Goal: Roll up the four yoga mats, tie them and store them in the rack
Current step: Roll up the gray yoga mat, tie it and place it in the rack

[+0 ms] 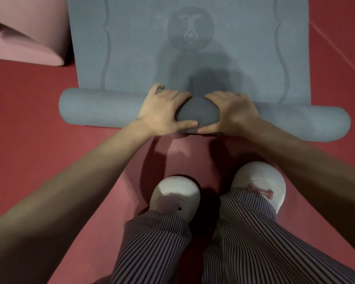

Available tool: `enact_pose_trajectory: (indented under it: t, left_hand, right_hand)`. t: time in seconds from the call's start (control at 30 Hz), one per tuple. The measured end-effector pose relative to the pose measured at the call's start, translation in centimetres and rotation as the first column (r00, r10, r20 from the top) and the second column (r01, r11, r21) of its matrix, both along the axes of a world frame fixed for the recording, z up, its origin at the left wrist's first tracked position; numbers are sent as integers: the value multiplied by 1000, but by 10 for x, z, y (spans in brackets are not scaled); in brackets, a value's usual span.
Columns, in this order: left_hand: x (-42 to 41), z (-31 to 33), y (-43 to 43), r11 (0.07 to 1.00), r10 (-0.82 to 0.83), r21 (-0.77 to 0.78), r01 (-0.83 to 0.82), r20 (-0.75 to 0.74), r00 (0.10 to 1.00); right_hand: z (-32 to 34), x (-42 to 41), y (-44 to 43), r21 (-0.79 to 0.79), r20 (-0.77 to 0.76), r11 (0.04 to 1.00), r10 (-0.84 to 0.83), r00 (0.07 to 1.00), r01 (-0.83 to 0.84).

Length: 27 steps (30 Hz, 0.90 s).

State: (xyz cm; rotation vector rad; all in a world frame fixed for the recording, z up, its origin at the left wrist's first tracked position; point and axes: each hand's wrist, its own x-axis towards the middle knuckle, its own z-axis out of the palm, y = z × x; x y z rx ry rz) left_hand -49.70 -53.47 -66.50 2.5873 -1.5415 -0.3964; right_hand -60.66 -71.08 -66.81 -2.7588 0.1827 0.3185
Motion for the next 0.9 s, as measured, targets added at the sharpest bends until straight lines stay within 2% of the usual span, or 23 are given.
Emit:
enact_pose_trajectory:
  t: [0.07,0.2,0.43,0.57,0.73,0.9]
  left_hand:
    - [-8,-7,5,997,4,-83,3,91,996]
    - [2,3,-8,985,95,146,-91,-26,995]
    - [14,8,-19,981,80,181,-76,-16,997]
    - [21,15,-27,970,70,238,-45,-95,993]
    - [-6,8,-20,946,85,322,25,-322,943]
    - [-10,3,-18,947,111,321,27,-403,909]
  right_hand:
    - [2,4,-3,5,-89,1000,-22,996,23]
    - [0,12,-7,43,-150,999,-20,988,27]
    - [11,25,-19,171,-299,985,22,954,31]
    - [20,31,-23,235,-377,971,52,925,41]
    - [16,4,-21,387,-536,917,137,833,98]
    - [9,-8,-16,331,-480,943,128,868,44]
